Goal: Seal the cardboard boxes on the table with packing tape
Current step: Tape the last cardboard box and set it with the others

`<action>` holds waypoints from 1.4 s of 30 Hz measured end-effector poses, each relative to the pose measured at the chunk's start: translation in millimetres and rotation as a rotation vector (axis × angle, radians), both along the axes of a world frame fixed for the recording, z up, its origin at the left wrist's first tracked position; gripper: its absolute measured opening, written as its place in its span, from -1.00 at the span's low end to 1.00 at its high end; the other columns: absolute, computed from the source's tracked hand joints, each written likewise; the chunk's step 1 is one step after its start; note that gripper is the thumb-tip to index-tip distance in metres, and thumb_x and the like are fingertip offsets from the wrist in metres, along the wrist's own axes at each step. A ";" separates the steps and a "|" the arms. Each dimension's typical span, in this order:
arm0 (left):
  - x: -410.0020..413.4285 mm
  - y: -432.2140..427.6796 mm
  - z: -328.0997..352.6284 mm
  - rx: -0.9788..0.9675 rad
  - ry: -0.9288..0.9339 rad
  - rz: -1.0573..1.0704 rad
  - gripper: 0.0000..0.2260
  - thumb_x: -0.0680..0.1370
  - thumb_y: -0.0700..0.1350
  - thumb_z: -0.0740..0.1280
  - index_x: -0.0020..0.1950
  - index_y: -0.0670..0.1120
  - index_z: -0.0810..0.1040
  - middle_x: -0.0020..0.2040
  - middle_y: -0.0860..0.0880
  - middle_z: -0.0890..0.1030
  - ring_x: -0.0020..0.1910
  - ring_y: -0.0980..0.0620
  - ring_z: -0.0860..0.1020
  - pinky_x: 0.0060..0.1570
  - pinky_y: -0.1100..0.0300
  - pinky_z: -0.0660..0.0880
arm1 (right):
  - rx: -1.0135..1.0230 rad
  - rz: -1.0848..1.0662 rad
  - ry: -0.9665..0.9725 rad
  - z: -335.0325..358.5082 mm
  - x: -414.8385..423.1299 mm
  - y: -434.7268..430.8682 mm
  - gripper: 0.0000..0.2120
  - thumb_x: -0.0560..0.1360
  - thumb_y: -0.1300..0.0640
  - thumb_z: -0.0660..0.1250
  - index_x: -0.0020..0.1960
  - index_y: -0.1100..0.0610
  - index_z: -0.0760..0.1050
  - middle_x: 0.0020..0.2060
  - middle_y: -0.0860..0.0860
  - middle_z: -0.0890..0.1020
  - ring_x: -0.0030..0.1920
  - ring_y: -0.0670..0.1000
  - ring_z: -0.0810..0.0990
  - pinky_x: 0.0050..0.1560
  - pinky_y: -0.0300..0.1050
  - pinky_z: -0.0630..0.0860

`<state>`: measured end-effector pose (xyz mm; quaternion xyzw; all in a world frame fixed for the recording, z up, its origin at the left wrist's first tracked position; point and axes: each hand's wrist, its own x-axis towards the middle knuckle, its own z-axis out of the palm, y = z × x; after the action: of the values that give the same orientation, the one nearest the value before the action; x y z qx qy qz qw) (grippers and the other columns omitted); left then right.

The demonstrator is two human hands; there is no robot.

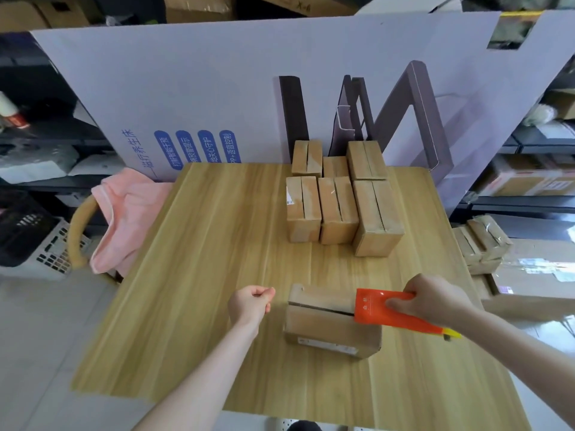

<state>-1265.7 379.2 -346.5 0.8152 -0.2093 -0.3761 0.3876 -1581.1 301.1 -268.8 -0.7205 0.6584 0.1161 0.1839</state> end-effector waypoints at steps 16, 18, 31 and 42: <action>-26.9 0.4 -55.5 0.131 0.057 0.018 -0.95 0.48 -0.13 0.43 -0.15 -0.05 0.69 -0.28 0.04 0.67 -0.32 0.10 0.59 -0.31 0.22 0.51 | -0.010 0.120 0.155 -20.0 22.4 -9.4 -0.59 0.38 -0.36 0.24 -0.25 -0.01 0.45 -0.33 -0.14 0.53 -0.30 -0.10 0.53 -0.45 -0.23 0.29; -30.8 0.6 -57.6 0.137 -0.005 -0.015 -0.92 0.50 -0.09 0.42 -0.10 -0.07 0.70 -0.25 0.05 0.67 -0.34 0.14 0.53 -0.29 0.25 0.44 | -0.020 0.120 0.153 -19.7 22.5 -7.6 -0.60 0.39 -0.35 0.23 -0.21 0.00 0.50 -0.32 -0.12 0.55 -0.28 -0.07 0.55 -0.44 -0.23 0.30; -56.6 13.5 -43.8 0.094 0.033 -0.331 -0.53 0.65 0.10 0.06 0.42 -0.18 0.38 0.32 -0.12 0.49 0.32 -0.10 0.43 0.19 0.19 0.31 | -0.020 0.066 0.088 -17.0 16.9 1.4 -0.56 0.41 -0.32 0.24 -0.11 0.05 0.58 -0.30 -0.08 0.60 -0.32 -0.07 0.55 -0.47 -0.23 0.36; -23.9 -2.3 -25.9 0.066 -0.457 -0.430 -0.56 0.66 -0.15 0.11 0.54 -0.12 0.17 0.52 -0.06 0.25 0.51 -0.03 0.19 0.44 0.12 0.17 | -0.014 -0.012 -0.043 -28.4 48.1 18.2 -0.54 0.40 -0.33 0.25 -0.13 0.07 0.59 -0.30 -0.08 0.60 -0.33 -0.07 0.57 -0.45 -0.24 0.42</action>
<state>-1289.6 376.9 -372.4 0.8277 -0.4463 -0.2630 0.2156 -1533.0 319.3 -297.2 -0.7201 0.6595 0.0947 0.1939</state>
